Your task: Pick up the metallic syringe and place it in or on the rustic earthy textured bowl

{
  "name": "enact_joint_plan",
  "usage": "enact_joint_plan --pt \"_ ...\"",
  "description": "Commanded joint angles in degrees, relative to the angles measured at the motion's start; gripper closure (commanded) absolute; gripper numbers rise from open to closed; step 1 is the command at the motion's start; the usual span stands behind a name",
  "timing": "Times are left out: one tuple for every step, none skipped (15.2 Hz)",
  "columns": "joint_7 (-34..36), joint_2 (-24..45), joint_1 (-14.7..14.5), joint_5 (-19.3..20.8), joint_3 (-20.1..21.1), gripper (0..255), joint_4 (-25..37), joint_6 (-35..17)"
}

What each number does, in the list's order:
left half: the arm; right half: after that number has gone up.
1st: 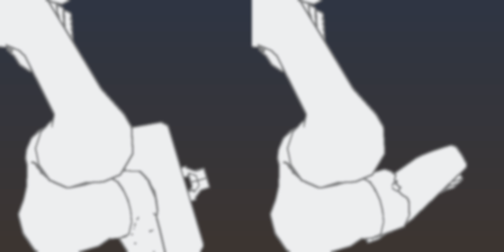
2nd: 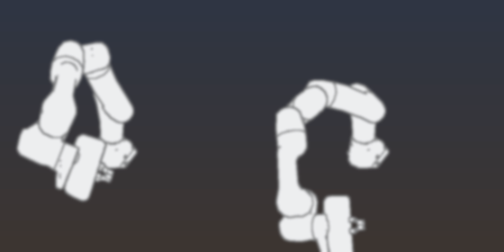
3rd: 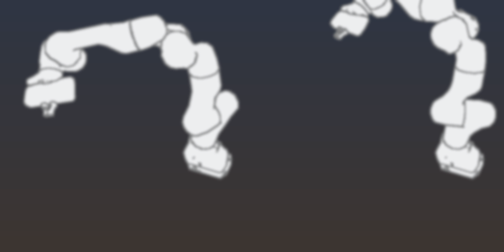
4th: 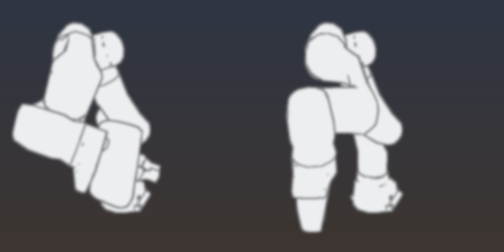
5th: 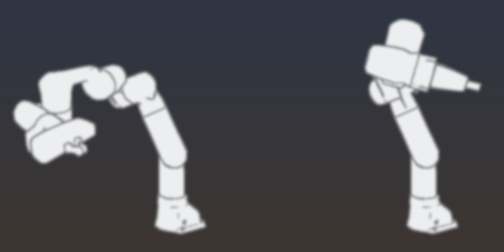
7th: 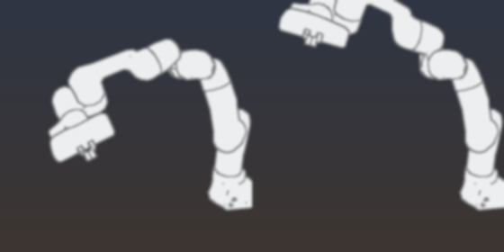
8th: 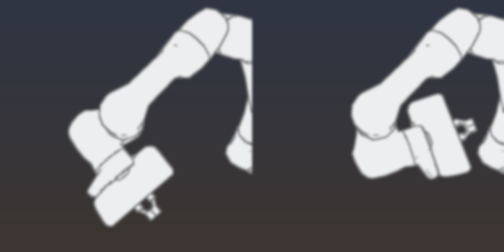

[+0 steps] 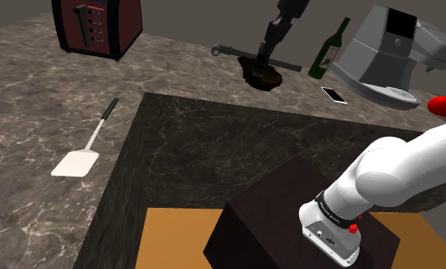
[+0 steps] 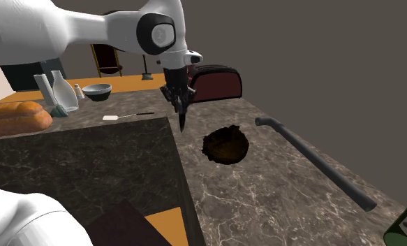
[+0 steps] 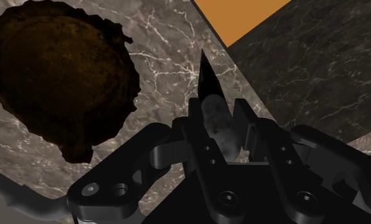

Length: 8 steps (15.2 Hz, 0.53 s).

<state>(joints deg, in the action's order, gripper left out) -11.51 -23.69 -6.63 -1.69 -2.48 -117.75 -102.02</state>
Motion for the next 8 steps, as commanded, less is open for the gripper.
enact_joint_plan --pt "-0.03 0.32 0.01 0.01 -0.06 255 2.02 1.71" --pt "0.00 0.49 0.01 0.01 -0.06 255 2.94 2.47" --pt "0.02 0.66 0.00 0.01 -0.06 255 3.88 3.24" --pt "0.05 0.85 0.00 0.00 -0.06 255 4.83 4.00" --pt "0.07 1.05 -0.01 0.00 -0.07 255 5.79 4.76" --pt "0.09 1.26 -0.02 0.00 -0.07 255 6.77 5.53" --pt "0.11 1.48 -0.02 -0.01 -0.07 255 7.76 6.29" --pt "0.14 1.72 -0.03 -0.02 -0.08 255 8.77 7.06"
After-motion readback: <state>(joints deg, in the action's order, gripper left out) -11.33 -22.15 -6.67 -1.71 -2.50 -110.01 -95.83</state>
